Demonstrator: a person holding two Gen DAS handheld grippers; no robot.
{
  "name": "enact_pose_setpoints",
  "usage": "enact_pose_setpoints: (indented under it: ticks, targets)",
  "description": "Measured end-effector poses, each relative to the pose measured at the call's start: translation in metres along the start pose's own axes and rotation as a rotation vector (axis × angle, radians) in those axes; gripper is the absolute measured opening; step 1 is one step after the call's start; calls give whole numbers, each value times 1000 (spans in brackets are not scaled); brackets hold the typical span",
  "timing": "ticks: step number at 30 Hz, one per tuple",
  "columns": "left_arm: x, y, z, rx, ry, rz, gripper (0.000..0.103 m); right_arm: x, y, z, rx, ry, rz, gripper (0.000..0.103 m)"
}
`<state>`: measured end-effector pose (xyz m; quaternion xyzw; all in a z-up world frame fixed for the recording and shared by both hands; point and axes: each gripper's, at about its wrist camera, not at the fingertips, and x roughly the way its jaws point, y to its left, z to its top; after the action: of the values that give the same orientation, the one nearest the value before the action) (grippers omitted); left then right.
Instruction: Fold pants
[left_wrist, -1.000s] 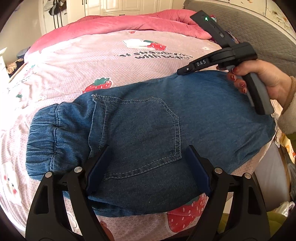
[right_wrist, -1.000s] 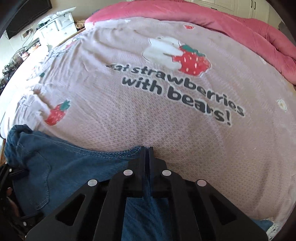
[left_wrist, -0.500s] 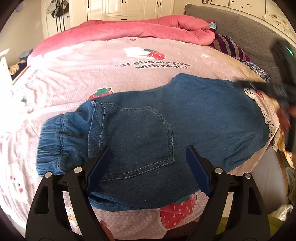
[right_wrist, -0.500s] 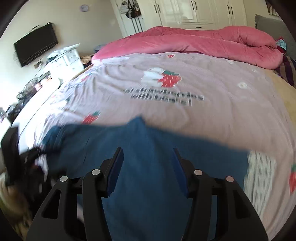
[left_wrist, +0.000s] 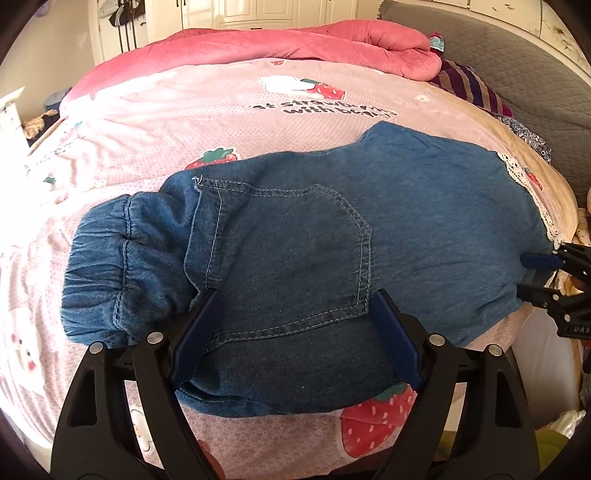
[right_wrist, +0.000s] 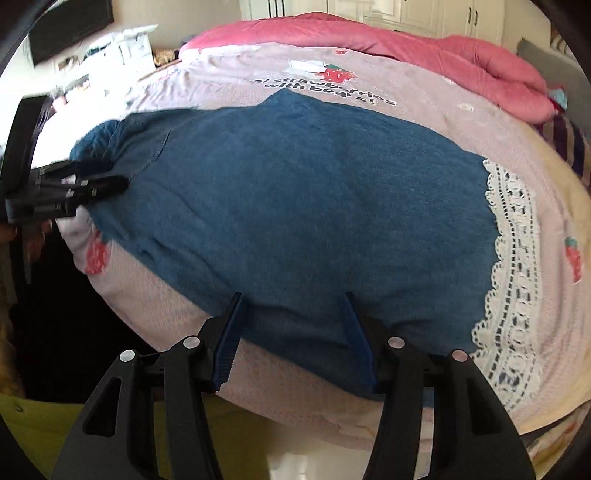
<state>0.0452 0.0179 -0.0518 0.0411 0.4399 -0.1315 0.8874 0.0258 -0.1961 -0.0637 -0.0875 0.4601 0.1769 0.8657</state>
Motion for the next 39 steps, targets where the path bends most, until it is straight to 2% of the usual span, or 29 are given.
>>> enact_pose_setpoints:
  ticks: [3, 5, 6, 11, 22, 26, 32, 36, 39]
  targets:
    - [-5, -2, 4, -17, -2, 1, 76, -18, 0, -2, 37, -36, 1, 52]
    - [-15, -5, 10, -33, -15, -27, 79, -34, 1, -1, 22, -83, -34, 59]
    - [-21, -8, 14, -37, -28, -45, 80, -43, 2, -2, 10, -104, -59, 68]
    - [-37, -37, 42, 8, -71, -88, 86, -70, -10, -9, 26, -167, -109, 72]
    - [-8, -128, 101, 153, -58, -170, 93, -87, -47, -22, 107, -208, -154, 84]
    - [12, -156, 118, 200, -36, -204, 93, -83, -59, -29, 153, -207, -148, 88]
    - [43, -197, 139, 291, -13, -244, 93, -74, -95, -49, 330, -186, -108, 89]
    - [64, -224, 153, 345, 8, -274, 93, -68, -118, -63, 467, -178, -45, 89]
    - [80, -241, 162, 374, 30, -301, 93, -63, -122, -69, 522, -174, 2, 89]
